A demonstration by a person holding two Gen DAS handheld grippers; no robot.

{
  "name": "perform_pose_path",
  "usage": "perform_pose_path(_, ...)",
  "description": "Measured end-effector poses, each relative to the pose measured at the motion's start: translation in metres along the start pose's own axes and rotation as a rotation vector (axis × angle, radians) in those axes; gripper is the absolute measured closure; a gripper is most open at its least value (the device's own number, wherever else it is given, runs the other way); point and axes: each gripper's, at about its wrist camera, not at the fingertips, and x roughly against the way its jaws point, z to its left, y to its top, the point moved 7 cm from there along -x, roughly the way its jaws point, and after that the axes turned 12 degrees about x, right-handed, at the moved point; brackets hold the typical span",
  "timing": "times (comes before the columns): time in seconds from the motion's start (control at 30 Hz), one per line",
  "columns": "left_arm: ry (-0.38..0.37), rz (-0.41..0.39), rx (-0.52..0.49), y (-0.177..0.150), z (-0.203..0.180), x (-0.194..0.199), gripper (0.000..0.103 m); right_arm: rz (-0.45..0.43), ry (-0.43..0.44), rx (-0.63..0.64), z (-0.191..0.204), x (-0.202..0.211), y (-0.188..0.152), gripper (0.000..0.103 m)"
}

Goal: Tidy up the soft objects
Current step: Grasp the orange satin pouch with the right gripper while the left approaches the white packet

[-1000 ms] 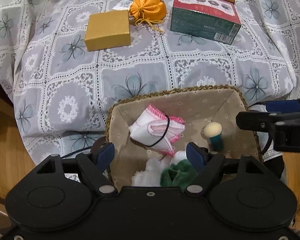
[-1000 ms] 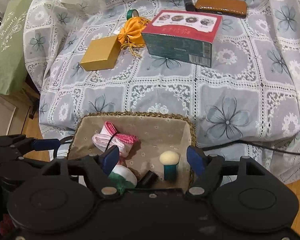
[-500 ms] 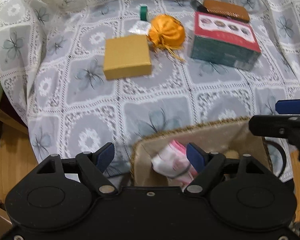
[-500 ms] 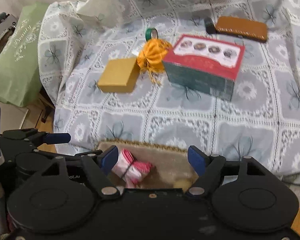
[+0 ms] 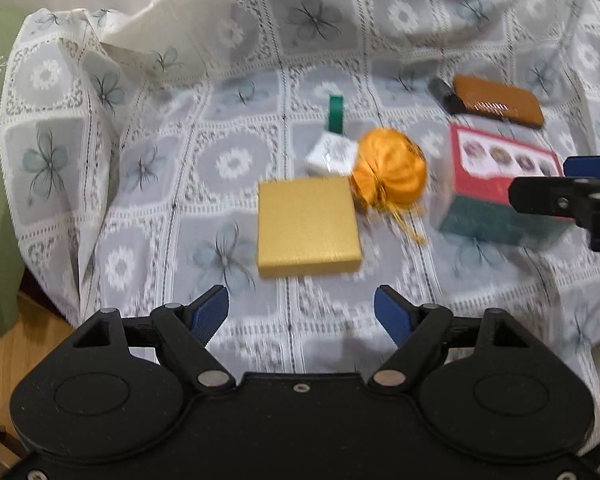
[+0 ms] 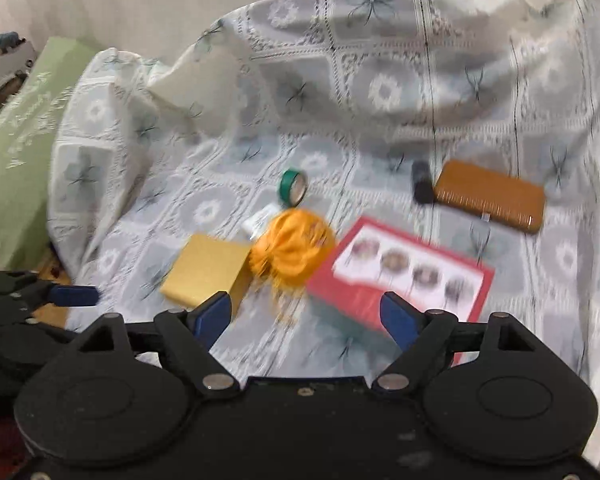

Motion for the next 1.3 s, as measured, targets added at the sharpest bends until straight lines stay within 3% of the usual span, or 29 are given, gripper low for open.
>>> perform_pose_path(0.13, -0.024, -0.004, 0.049, 0.019, 0.002, -0.014, 0.026, 0.001, -0.053, 0.082, -0.01, -0.032, 0.023, 0.021)
perform_pose_path(0.3, -0.031, -0.011, 0.089, 0.034, 0.007, -0.028, 0.026, 0.029, 0.03, 0.157, -0.007, -0.073, 0.045, 0.021)
perform_pose_path(0.4, -0.021, -0.01, 0.105, 0.041, 0.013, -0.035, 0.026, 0.064, 0.046, 0.23, -0.001, -0.098, 0.052, 0.016)
perform_pose_path(0.77, -0.017, 0.006, 0.168, 0.048, 0.039, -0.052, 0.026, 0.237, 0.057, 0.485, 0.023, -0.164, 0.041, 0.016)
perform_pose_path(0.93, -0.025, 0.004, 0.176, 0.05, 0.042, -0.056, 0.026, 0.273, 0.048, 0.426, 0.008, -0.18, 0.053, 0.017)
perform_pose_path(1.2, -0.04, -0.008, 0.167, 0.058, 0.04, -0.06, 0.026, 0.212, -0.057, 0.177, -0.042, -0.193, 0.088, 0.017)
perform_pose_path(1.3, -0.045, -0.006, 0.164, 0.061, 0.039, -0.062, 0.026, 0.219, -0.057, 0.061, -0.053, -0.194, 0.089, 0.017)
